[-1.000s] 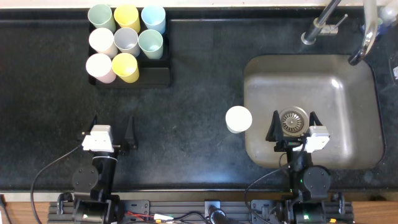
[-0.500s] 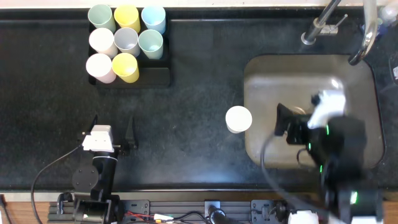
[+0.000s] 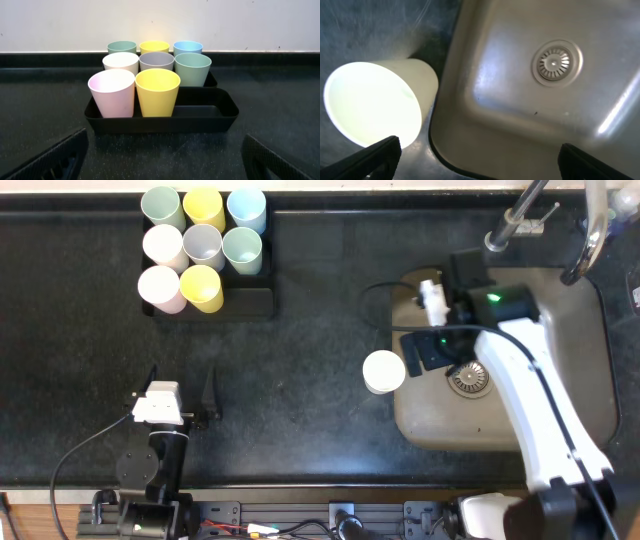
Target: Store Cups
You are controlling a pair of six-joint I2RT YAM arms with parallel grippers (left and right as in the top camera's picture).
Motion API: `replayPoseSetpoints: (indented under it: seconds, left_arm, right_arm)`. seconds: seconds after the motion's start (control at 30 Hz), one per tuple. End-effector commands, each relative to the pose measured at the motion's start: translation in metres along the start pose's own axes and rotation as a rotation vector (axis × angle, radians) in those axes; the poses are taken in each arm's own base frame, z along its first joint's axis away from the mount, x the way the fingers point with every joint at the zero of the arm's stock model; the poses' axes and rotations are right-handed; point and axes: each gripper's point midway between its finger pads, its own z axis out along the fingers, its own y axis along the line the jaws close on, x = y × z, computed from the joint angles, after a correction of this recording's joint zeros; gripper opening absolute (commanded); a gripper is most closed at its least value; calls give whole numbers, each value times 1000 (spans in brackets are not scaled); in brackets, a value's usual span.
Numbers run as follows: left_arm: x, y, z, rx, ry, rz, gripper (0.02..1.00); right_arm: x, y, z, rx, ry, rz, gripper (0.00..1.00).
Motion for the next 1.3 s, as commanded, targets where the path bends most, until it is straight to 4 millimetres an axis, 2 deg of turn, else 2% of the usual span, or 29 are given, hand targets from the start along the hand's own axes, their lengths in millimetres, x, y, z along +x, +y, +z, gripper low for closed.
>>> replayPoseSetpoints:
  seconds: [0.03, 0.27, 0.67, 0.7, 0.73, 0.77, 0.93, 1.0, 1.1, 1.3]
  left_arm:
    - [0, -2, 0, 13, -6, 22, 998]
    - [0, -2, 0, 13, -6, 22, 998]
    - [0, -2, 0, 13, -6, 22, 998]
    - [0, -2, 0, 13, -6, 22, 998]
    - [0, -2, 0, 13, -6, 22, 998]
    - [0, -2, 0, 13, -6, 22, 998]
    - [0, -2, 0, 13, -6, 22, 998]
    - [0, -2, 0, 13, -6, 22, 998]
    - [0, -2, 0, 13, -6, 22, 998]
    - [0, -2, 0, 13, -6, 22, 998]
  right_arm:
    - [-15, 5, 5, -5, -7, -104, 998]
    - [-14, 9, 26, -32, 62, -158, 998]
    - [-25, 8, 48, -35, 77, -169, 1000]
    - [-26, 9, 48, -35, 75, -170, 912]
    - [-26, 10, 48, -35, 76, -173, 595]
    - [-26, 10, 48, -35, 76, -174, 45]
    - [-28, 21, 46, -54, 70, -196, 42]
    - [-32, 27, 38, -53, 60, -216, 42]
    - [-51, 39, 14, -46, 3, -224, 42]
    - [-108, 79, -73, -42, -243, -266, 42]
